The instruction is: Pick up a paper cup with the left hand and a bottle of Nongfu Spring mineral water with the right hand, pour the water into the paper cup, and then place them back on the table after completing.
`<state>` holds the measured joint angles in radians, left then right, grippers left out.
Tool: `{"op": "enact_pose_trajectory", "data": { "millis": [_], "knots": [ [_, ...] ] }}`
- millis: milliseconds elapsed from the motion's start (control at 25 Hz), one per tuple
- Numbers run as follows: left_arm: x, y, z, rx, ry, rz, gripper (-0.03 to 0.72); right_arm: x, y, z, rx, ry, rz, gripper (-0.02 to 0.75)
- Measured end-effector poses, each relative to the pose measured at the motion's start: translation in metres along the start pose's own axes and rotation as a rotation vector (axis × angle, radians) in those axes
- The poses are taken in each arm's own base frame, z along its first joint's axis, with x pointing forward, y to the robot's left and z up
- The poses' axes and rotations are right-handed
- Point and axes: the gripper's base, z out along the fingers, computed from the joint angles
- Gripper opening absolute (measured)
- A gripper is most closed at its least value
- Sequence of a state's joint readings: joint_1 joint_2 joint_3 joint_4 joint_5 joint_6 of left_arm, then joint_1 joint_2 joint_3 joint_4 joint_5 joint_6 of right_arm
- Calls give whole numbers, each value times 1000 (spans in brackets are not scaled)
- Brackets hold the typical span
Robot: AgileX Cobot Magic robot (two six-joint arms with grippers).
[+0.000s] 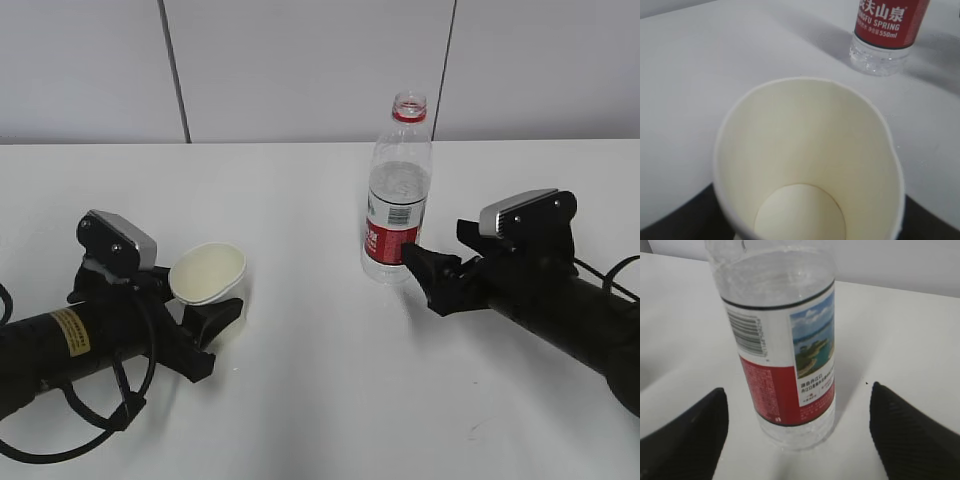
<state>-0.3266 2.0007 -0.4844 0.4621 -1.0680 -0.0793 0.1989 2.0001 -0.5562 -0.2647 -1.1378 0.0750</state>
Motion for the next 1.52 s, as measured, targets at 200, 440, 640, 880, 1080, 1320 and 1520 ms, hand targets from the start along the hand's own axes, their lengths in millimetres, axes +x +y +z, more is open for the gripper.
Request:
{"op": "enact_pose_trajectory", "data": {
  "millis": [200,440,640,880,1080,1320,1520],
  "knots": [
    [0,0,0,0,0,0,433,-6,-2,9,-8,-33,-12,663],
    [0,0,0,0,0,0,433,-8,-1,20,-43,-53,-35,663],
    [0,0,0,0,0,0,433,5,-3,32,-50,-29,-31,663],
    [0,0,0,0,0,0,433,5,-5,45,-65,-47,-44,663],
    [0,0,0,0,0,0,433,8,-4,56,-98,-56,-64,662],
    [0,0,0,0,0,0,433,13,-6,64,-101,-55,-64,650],
    [0,0,0,0,0,0,433,8,-7,68,-100,-74,-69,618]
  ]
}}
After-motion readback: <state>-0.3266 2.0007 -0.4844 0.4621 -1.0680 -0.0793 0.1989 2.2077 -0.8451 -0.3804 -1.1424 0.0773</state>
